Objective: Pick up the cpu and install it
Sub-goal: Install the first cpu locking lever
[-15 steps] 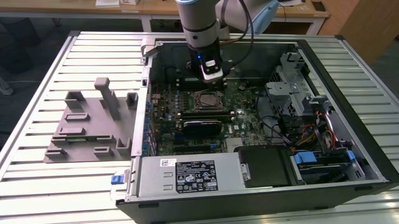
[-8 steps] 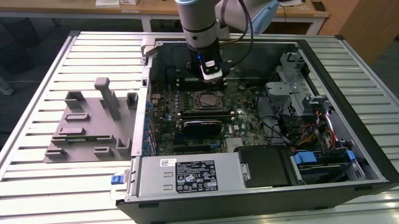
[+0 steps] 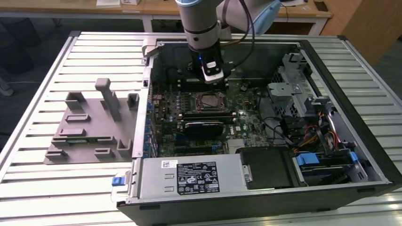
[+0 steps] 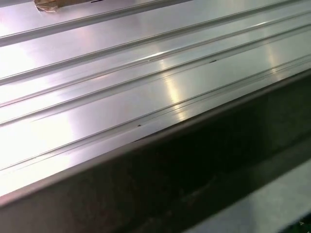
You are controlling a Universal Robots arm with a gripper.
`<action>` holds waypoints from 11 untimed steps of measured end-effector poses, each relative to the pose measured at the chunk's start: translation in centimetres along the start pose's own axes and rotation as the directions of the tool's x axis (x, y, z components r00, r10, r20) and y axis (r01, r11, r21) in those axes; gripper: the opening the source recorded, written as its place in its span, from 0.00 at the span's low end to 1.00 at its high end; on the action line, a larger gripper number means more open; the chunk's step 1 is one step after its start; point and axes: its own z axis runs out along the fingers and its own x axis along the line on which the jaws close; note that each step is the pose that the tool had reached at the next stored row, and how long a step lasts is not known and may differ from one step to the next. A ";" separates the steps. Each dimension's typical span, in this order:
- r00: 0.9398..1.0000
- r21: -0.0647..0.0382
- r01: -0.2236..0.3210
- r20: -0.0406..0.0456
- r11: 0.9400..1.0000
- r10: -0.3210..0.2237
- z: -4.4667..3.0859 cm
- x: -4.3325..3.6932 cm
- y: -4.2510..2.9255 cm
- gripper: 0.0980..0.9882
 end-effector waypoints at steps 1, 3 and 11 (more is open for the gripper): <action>1.000 0.001 0.000 0.000 1.000 0.000 0.02 0.03 -0.01 0.01; 1.000 0.002 0.000 0.001 1.000 0.000 0.06 0.16 -0.07 0.01; 1.000 0.010 0.002 0.004 1.000 -0.002 0.21 0.31 -0.31 0.01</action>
